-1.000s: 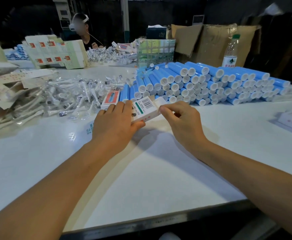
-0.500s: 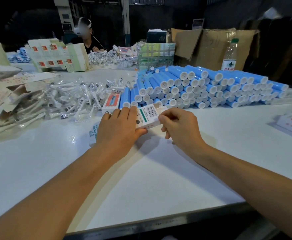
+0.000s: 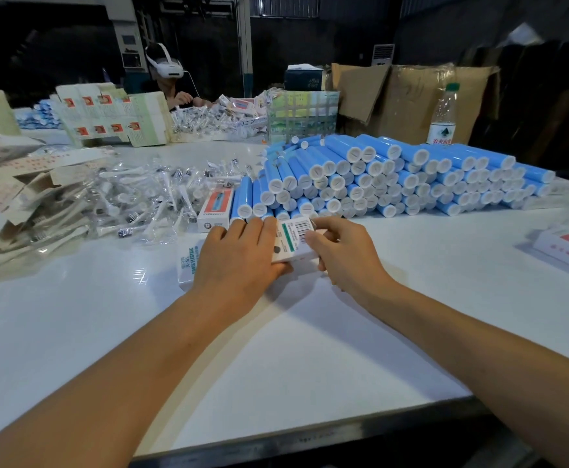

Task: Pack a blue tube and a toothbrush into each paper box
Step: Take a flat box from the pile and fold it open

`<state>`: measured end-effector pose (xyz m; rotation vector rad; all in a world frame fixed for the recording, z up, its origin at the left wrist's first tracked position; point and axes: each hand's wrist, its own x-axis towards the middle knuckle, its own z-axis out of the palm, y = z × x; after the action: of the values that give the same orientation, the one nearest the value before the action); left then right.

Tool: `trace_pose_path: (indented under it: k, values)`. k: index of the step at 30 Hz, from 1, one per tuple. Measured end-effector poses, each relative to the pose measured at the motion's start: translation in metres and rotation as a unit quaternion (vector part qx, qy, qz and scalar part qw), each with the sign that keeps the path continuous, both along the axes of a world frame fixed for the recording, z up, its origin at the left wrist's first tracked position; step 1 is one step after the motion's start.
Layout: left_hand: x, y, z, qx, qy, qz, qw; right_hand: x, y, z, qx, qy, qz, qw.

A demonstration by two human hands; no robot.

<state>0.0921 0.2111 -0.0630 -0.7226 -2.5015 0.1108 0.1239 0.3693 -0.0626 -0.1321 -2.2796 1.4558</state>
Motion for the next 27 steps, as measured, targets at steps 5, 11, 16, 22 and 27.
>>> trace_pose_path:
  k: [5,11,16,22,27]
  values:
    - [-0.001,0.002,-0.003,-0.006,0.011,0.004,1.0,0.001,-0.002,-0.002,-0.008,0.019,-0.016,1.0]
    - [0.003,0.006,-0.005,-0.003,0.02,0.01,1.0,-0.001,-0.005,-0.002,0.042,0.03,-0.036,0.998]
    - [0.004,0.01,-0.004,0.005,0.019,0.013,1.0,-0.003,-0.004,-0.002,0.068,0.037,-0.036,0.996]
    - [0.002,0.006,0.0,0.077,-0.005,0.021,0.997,0.003,0.004,0.008,0.217,0.097,-0.095,0.967]
    - [0.002,0.003,0.002,0.099,-0.005,0.022,0.995,-0.004,0.007,0.014,-0.326,-0.012,-0.018,0.945]
